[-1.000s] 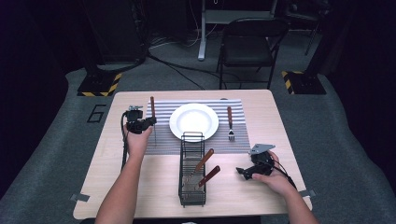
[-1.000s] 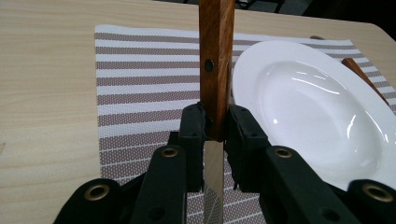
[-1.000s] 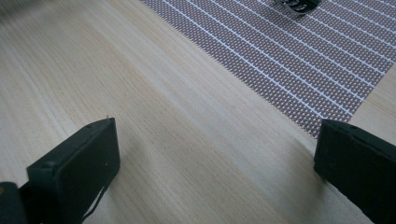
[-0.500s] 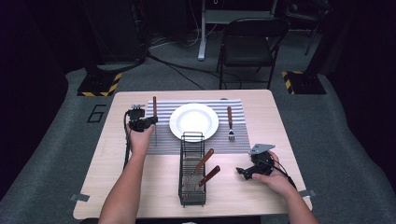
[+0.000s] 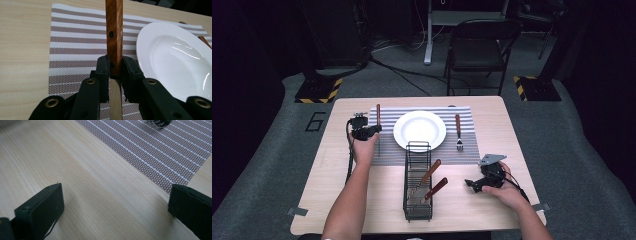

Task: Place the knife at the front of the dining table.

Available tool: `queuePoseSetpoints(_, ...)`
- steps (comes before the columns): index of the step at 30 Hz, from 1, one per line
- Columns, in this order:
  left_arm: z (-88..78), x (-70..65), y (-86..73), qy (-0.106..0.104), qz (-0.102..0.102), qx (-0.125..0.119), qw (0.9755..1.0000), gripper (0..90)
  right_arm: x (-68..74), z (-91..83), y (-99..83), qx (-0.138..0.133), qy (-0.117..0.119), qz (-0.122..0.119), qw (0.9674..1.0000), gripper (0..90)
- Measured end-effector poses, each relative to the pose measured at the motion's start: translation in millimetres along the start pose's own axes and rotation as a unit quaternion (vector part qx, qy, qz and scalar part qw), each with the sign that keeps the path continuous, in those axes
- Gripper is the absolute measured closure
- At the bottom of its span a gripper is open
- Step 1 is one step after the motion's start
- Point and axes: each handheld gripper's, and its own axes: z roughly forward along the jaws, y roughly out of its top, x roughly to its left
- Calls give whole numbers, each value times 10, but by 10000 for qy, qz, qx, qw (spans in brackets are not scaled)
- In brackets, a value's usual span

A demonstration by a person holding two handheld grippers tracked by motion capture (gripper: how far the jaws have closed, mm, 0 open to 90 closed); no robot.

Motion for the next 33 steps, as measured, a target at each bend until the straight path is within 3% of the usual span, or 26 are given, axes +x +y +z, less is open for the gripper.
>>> queuePoseSetpoints(9,113,0,-27,100,-54,46,9999,764,0,0,0,1,-1,0,10000,0)
queuePoseSetpoints(13,156,31,-42,78,-243,77,9996,764,0,0,0,0,0,-1,10000,0)
queuePoseSetpoints(26,259,64,-79,71,-371,109,9992,764,0,0,0,0,0,1,10000,0)
queuePoseSetpoints(29,286,85,-94,52,-518,109,9986,764,0,0,0,0,1,3,10000,0)
queuePoseSetpoints(33,313,93,-105,58,-554,102,9984,764,0,0,0,1,0,2,10000,0)
